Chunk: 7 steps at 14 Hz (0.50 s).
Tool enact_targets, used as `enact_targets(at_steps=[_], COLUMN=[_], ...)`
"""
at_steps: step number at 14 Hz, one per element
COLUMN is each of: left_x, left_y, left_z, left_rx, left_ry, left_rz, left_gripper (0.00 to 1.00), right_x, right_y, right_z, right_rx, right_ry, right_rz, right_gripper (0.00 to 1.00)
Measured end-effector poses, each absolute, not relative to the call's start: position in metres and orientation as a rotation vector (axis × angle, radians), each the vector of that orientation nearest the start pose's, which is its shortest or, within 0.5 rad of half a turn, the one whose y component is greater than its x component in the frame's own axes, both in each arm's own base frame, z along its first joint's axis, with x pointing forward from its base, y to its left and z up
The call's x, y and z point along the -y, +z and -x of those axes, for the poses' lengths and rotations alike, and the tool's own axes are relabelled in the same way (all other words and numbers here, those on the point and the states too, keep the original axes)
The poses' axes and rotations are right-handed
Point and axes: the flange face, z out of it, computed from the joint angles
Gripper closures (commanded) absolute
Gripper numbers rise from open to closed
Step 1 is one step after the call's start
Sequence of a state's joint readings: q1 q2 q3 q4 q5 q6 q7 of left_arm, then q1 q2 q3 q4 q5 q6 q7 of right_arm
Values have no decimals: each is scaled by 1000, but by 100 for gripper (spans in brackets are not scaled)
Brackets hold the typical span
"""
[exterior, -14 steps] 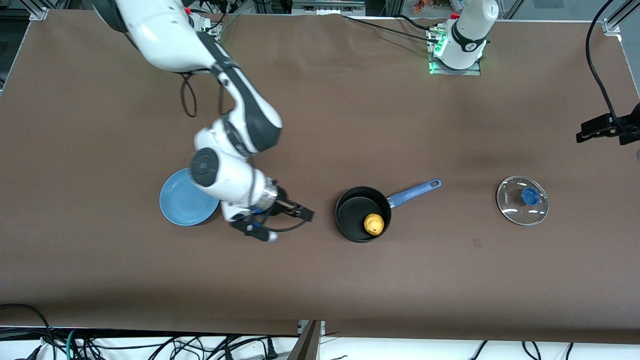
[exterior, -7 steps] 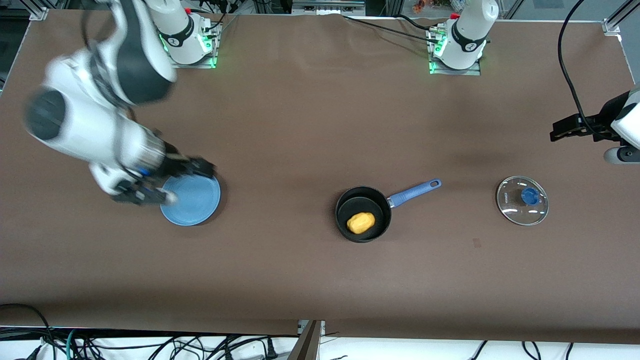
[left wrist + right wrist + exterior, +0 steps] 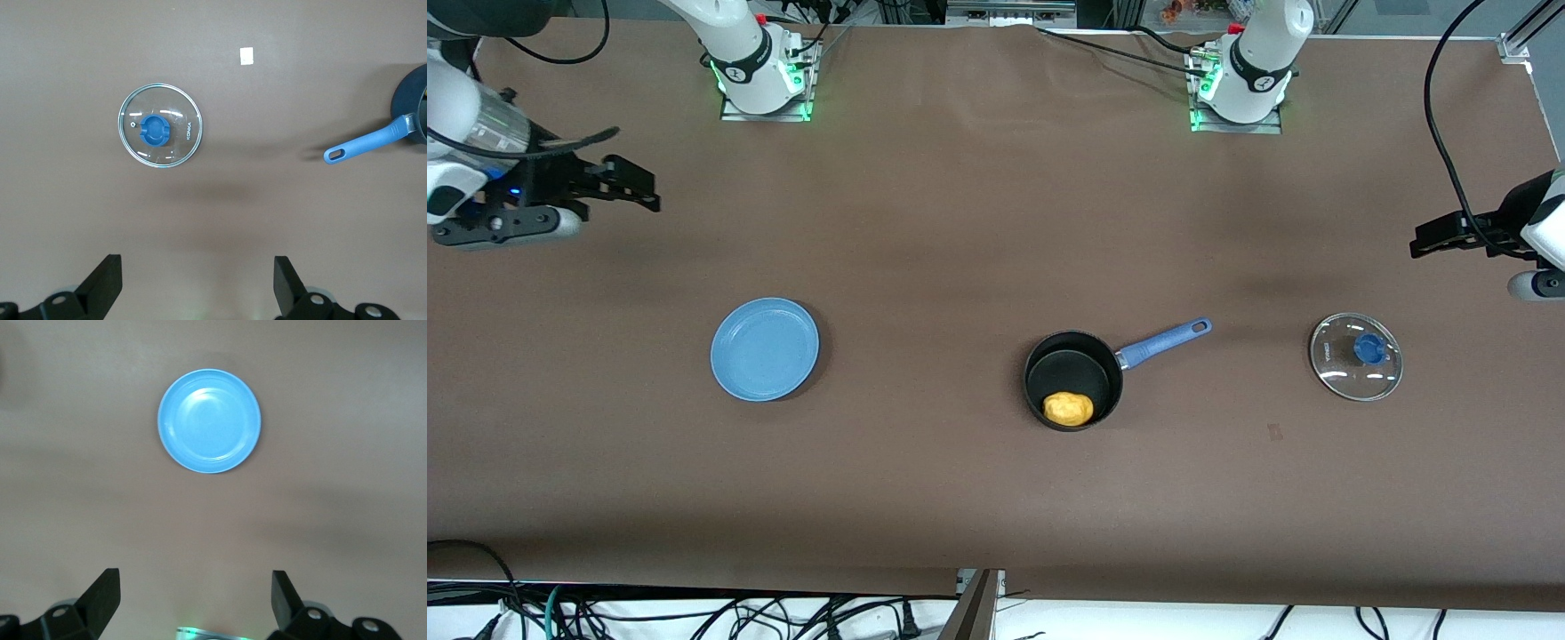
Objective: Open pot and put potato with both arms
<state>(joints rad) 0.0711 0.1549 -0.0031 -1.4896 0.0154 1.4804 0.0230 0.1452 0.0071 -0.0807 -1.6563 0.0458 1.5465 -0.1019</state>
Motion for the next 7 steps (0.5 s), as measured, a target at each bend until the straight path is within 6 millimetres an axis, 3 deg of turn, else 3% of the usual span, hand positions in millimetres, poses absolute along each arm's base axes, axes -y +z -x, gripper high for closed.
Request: enact_targets(at_steps=[2,7], left_x=[-40,-38], left_y=[570,568], left_z=[-588,-591], left_rx=[66,59], left_ry=[247,248], left_rz=[3123,3123], left_gripper=[0,0], right_x=[-29,-42], right_y=[586,599], right_z=[-550,-549], right_rx=[283,211], right_ry=[155,137], right_rz=[3083,3106], right_gripper=[0,0])
